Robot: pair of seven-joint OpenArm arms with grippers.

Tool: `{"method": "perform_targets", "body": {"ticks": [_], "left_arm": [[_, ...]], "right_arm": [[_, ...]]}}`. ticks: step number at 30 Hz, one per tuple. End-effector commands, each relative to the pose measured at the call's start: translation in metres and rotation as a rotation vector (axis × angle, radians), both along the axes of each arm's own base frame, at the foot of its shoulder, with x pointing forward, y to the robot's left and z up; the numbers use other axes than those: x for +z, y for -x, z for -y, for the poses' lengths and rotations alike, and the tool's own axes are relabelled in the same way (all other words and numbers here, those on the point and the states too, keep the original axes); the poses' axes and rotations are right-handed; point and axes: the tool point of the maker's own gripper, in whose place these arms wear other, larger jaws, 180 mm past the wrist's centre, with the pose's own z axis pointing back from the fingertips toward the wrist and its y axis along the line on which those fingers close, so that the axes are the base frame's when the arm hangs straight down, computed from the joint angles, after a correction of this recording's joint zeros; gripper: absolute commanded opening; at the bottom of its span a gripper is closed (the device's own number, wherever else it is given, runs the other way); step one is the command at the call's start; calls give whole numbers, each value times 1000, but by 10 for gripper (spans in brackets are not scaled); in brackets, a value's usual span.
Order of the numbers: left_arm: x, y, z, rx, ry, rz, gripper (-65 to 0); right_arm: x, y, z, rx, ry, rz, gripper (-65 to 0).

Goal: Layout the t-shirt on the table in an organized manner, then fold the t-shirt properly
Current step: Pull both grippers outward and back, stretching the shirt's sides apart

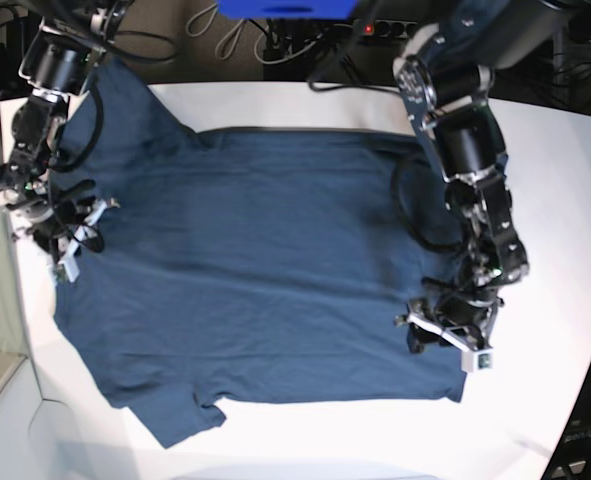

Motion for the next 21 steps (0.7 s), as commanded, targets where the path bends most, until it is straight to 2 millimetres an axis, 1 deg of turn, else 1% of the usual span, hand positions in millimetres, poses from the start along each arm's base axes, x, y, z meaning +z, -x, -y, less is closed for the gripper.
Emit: {"method": "perform_targets", "body": {"ticks": [1, 3, 5, 7, 8, 9, 11, 13, 15, 16, 18, 21], "left_arm": [[35, -8, -8, 18, -6, 98, -343], [44, 8, -16, 22, -29, 97, -343], [45, 31, -23, 28, -54, 68, -343], [30, 59, -26, 23, -80, 7, -343], [24, 72, -27, 24, -91, -16, -343], [19, 83, -28, 24, -103, -28, -343], [4, 110, -31, 26, -125, -71, -343], [0, 131, -33, 27, -151, -90, -343], [-3, 147, -36, 31, -172, -104, -342], [-2, 155, -41, 45, -182, -109, -342], [5, 170, -57, 89, -211, -107, -341], [11, 186, -76, 141, -242, -113, -305]], "right_arm": [[27, -14, 2, 4, 10, 92, -414], [38, -12, -4, 14, 26, 125, -413], [48, -4, -5, 23, 56, 145, -413], [55, 4, -6, 33, 82, 162, -413], [58, 9, -10, 37, 87, 168, -413], [61, 12, -12, 39, 97, 170, -413], [64, 23, -12, 41, 126, 155, -413], [63, 35, -14, 44, 144, 134, -413], [63, 43, -15, 48, 155, 125, -412], [61, 47, -15, 50, 159, 117, -412], [54, 56, -15, 53, 160, 95, -412], [49, 61, -15, 54, 158, 77, -412]]}}
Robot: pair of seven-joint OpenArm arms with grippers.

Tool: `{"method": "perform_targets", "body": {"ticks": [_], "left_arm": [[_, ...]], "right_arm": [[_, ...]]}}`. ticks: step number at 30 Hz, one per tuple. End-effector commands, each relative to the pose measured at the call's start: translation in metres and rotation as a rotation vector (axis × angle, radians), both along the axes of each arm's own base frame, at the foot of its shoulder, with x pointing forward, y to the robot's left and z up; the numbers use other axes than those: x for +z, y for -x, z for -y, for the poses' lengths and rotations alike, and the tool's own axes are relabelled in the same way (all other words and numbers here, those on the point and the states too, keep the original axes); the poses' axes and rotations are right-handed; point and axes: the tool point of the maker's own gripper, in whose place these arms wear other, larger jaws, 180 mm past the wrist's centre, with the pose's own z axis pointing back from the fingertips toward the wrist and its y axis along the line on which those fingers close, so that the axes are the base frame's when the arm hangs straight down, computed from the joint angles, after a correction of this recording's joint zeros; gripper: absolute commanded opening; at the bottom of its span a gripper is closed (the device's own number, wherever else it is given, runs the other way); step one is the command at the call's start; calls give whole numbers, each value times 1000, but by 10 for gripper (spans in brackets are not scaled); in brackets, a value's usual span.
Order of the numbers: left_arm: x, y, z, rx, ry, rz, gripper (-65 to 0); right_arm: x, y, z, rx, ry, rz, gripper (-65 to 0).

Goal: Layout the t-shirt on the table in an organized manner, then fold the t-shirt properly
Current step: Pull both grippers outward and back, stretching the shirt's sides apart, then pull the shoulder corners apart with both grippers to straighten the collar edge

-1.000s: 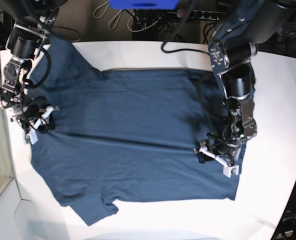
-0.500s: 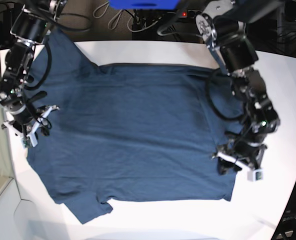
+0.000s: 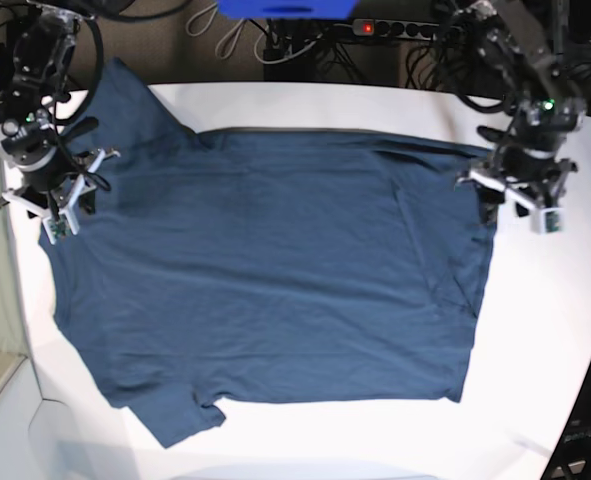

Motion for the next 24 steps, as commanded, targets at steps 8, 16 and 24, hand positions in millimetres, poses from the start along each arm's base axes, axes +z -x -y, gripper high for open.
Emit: {"method": "perform_targets", "body": {"ticks": [8, 16, 24], "left_arm": [[-23, 22, -25, 80, 23, -51, -234], [-45, 20, -20, 88, 73, -61, -235], [-57, 19, -19, 93, 100, -79, -363]], "right_arm": [[12, -6, 1, 8, -2, 49, -412], [11, -5, 1, 8, -2, 46, -412], [11, -5, 1, 8, -2, 46, -412]]}}
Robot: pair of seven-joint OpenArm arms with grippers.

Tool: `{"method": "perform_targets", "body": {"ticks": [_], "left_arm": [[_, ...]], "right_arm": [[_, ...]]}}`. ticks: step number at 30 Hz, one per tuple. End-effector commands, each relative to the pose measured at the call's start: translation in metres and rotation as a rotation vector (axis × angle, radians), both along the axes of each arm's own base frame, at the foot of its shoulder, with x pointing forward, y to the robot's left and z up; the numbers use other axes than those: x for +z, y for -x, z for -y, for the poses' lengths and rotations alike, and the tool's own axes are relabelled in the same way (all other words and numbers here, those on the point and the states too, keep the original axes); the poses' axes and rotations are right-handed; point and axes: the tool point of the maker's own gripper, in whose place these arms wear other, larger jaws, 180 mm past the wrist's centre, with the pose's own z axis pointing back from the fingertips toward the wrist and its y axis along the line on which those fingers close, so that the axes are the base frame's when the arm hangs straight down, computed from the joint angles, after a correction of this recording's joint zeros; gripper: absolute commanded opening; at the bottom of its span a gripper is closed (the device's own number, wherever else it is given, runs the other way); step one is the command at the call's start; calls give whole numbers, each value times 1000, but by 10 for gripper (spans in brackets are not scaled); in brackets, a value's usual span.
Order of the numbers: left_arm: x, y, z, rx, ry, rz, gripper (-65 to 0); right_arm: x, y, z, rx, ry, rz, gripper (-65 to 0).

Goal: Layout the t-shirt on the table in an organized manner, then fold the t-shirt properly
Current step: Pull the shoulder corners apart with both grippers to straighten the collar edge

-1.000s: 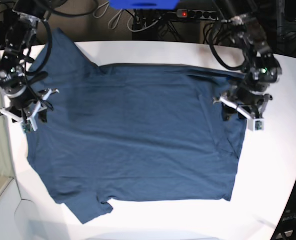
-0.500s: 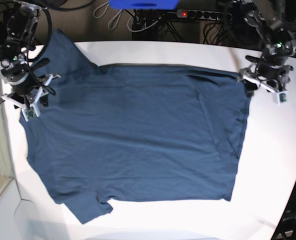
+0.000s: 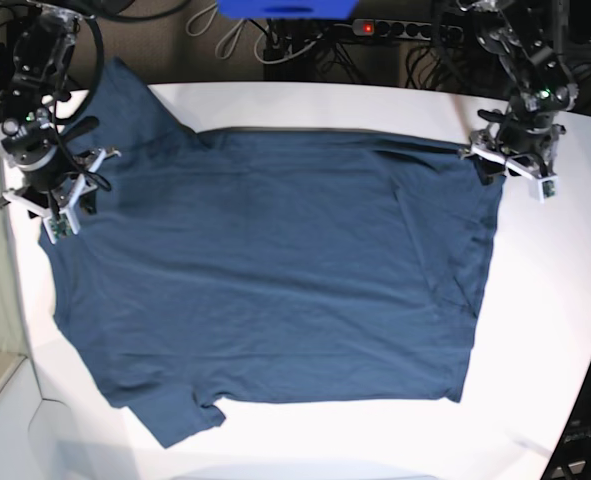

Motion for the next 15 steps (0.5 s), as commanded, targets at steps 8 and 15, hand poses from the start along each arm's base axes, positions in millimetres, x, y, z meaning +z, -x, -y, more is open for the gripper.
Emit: {"method": "perform_targets", "body": {"ticks": [8, 15], "left_arm": [[10, -11, -3, -2, -9, 49, -450], [4, -16, -2, 0, 11, 42, -488]], "right_arm": [[11, -7, 2, 5, 2, 44, -412], [11, -7, 2, 5, 2, 44, -412]]}}
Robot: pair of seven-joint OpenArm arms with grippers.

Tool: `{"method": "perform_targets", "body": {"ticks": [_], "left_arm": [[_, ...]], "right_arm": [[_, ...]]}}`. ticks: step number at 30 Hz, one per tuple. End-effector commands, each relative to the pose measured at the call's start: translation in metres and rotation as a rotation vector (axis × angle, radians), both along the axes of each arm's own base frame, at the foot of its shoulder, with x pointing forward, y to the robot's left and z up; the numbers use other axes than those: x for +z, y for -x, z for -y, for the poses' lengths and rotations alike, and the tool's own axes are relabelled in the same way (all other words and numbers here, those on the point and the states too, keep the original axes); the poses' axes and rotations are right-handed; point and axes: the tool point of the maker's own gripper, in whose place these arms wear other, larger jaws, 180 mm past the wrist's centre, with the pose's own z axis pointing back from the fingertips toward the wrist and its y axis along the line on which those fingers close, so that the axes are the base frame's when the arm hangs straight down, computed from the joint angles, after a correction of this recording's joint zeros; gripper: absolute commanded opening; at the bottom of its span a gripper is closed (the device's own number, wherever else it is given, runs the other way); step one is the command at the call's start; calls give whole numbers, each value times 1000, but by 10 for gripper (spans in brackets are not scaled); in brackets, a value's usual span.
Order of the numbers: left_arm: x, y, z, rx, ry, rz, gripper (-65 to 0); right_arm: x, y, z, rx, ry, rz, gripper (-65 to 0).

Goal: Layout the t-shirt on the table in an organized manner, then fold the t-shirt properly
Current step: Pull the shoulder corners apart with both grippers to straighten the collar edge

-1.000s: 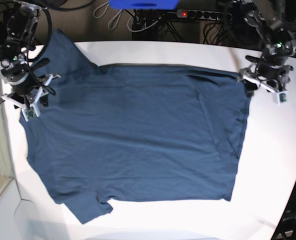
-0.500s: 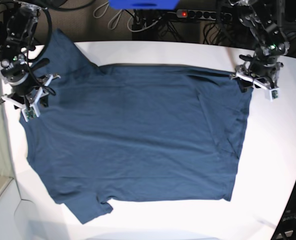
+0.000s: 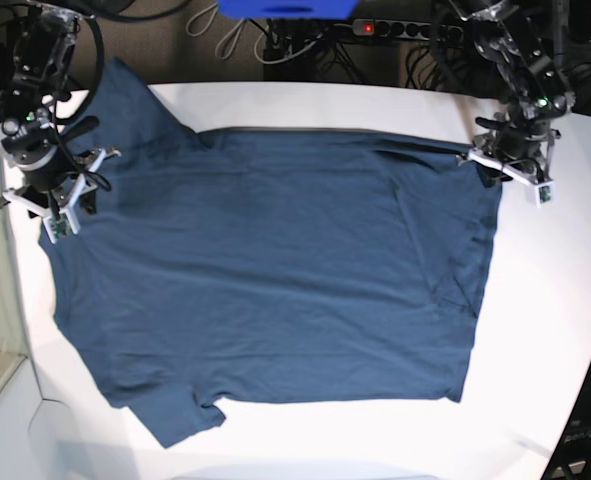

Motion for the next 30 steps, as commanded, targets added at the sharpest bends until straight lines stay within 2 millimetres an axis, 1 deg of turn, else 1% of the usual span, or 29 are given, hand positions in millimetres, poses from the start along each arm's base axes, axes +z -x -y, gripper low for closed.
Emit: {"method": "perform_targets", "body": {"ticks": [1, 2, 3, 5, 6, 7, 8, 10, 13, 14, 17, 20, 26, 30], "left_arm": [[13, -8, -2, -8, -16, 51, -495], [16, -9, 0, -27, -20, 60, -511], [21, -11, 4, -63, -26, 71, -544], [29, -13, 12, -119, -36, 97, -630], [33, -15, 17, -136, -37, 112, -650], [38, -14, 16, -127, -44, 122, -650], [41, -8, 11, -109, -53, 118, -639], [48, 2, 5, -81, -69, 108, -647], [60, 10, -3, -42, -96, 115, -646], [61, 17, -6, -27, -103, 106, -646], [67, 29, -6, -61, -136, 103, -646], [67, 42, -12, -81, -162, 85, -646], [60, 71, -34, -12, -182, 27, -646], [56, 79, -38, 3, -180, 8, -646]], "right_arm": [[12, -7, 2, 5, 2, 45, -412], [12, -7, 2, 5, 2, 45, -412], [12, -7, 2, 5, 2, 45, -412], [12, -7, 2, 5, 2, 45, -412], [12, -7, 2, 5, 2, 45, -412], [12, -7, 2, 5, 2, 45, -412], [12, -7, 2, 5, 2, 45, -412], [12, -7, 2, 5, 2, 45, -412], [12, -8, 2, 5, 2, 47, -412], [12, -8, 1, 7, 2, 47, -412], [12, -8, 1, 8, 1, 46, -412], [12, -8, 0, 11, 1, 46, -412], [9, -7, -5, 10, -14, 44, -412], [9, -7, -5, 9, -15, 42, -414]]}}
